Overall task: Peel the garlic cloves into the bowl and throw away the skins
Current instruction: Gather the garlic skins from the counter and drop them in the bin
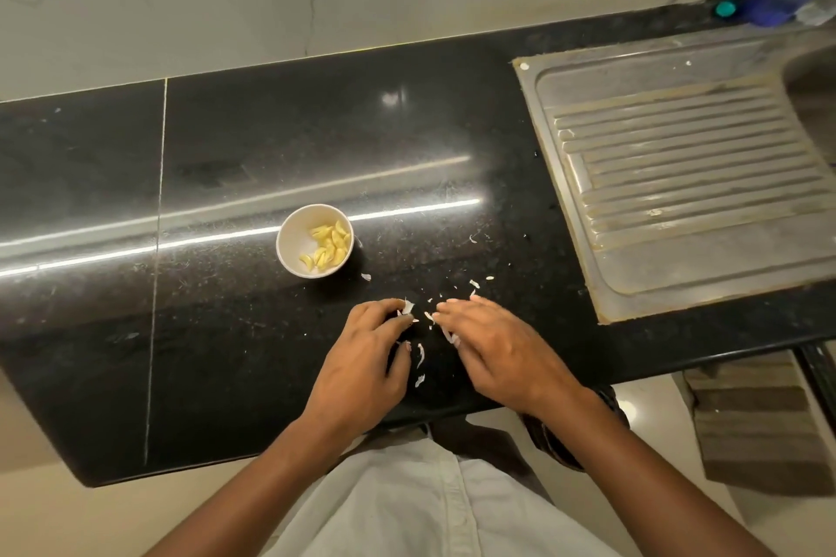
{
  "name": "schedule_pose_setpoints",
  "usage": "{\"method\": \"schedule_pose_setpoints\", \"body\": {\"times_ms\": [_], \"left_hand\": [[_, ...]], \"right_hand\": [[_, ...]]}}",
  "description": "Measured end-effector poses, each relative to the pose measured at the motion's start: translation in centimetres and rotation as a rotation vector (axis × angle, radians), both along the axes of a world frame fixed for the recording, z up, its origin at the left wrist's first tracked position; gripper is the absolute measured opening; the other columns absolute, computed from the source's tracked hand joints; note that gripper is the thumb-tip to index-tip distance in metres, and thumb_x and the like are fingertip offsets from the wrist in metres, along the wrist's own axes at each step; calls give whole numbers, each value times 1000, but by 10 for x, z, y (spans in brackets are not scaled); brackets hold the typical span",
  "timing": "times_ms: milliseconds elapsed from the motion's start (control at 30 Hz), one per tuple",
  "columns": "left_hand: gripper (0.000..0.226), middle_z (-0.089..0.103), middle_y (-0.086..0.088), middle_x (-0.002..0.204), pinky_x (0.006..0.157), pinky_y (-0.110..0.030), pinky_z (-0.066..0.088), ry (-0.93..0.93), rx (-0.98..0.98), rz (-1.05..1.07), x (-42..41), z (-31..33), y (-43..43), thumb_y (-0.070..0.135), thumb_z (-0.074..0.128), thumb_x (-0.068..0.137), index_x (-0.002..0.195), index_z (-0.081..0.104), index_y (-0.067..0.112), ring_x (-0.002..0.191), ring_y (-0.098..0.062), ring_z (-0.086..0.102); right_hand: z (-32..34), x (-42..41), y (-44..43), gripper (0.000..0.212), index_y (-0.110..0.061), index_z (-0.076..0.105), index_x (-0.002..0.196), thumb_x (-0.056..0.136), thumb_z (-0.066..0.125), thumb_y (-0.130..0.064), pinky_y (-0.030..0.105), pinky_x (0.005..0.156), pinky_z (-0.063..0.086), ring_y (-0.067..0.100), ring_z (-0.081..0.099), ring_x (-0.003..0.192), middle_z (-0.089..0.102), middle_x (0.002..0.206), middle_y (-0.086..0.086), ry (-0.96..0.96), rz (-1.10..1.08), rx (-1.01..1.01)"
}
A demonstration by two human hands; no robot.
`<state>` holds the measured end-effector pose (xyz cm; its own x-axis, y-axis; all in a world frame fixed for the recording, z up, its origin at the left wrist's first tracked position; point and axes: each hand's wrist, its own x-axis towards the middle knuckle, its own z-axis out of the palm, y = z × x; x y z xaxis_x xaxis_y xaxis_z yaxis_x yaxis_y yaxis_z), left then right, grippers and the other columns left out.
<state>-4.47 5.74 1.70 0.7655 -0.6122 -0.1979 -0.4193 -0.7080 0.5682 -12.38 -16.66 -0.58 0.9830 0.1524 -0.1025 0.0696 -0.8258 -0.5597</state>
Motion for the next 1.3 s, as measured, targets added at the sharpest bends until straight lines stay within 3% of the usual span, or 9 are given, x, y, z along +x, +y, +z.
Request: {"method": "schedule_pose_setpoints", "body": {"times_ms": [100,233,333,467,600,667,767,967,1300], "left_hand": [[55,32,11,167,127,-32,28,-10,11,20,9,-2,-1,28,62,102,156,49,24,157,-7,20],[65,13,10,175,130,-34,14,16,42,46,23,-8,-2,32,59,104,164,35,26,162,-10,4],[65,13,7,175,128,-30,8,18,50,46,26,-11,-1,31,57,105,165,32,22,162,-11,2],[62,20,7,174,131,-34,17,-9,41,-56,18,-14,1,29,56,105,163,35,19,162,-10,8],[56,27,10,171,125,-20,9,3,22,-184,1,-9,3,28,53,107,161,41,22,160,-5,10],[49,39,11,164,124,-19,17,27,-10,-181,-5,-6,4,27,54,106,155,51,23,156,-4,22],[32,57,14,144,115,-26,45,99,-97,-116,-2,0,2,25,59,104,135,70,23,136,1,46],[26,67,15,119,94,-23,57,100,-193,39,16,7,3,12,68,98,121,76,21,108,-1,65],[34,65,14,114,92,-23,58,109,-147,90,19,1,6,13,69,97,130,71,21,100,-1,66]], "right_hand": [[4,8,-14,47,-16,64,144,99,59,-6,35,120,44,14,54,138,66,143,1,-53,-204,5],[2,20,-19,47,-11,58,150,103,56,-9,32,110,50,17,51,134,60,141,2,-7,-436,-57],[2,19,-6,49,-13,57,151,102,56,-11,33,103,55,15,50,128,55,136,-2,7,-388,-96],[6,7,29,52,-16,55,152,100,55,-9,30,103,53,15,50,131,52,138,-4,33,-253,-82],[9,-5,39,45,-17,63,142,99,52,-8,32,96,57,16,55,121,58,129,-4,53,-159,-55],[12,-1,29,44,-15,68,135,97,49,-6,35,91,59,16,58,115,62,123,-3,44,-202,-29],[15,20,7,45,-11,68,138,97,52,-1,36,96,56,19,57,116,63,125,1,15,-355,-45],[7,66,-13,55,-6,53,153,99,53,2,42,113,50,24,45,142,54,149,5,24,-491,-133],[5,-7,60,63,-4,59,147,85,65,7,37,112,53,26,52,139,58,141,8,-7,-78,-77]]}}
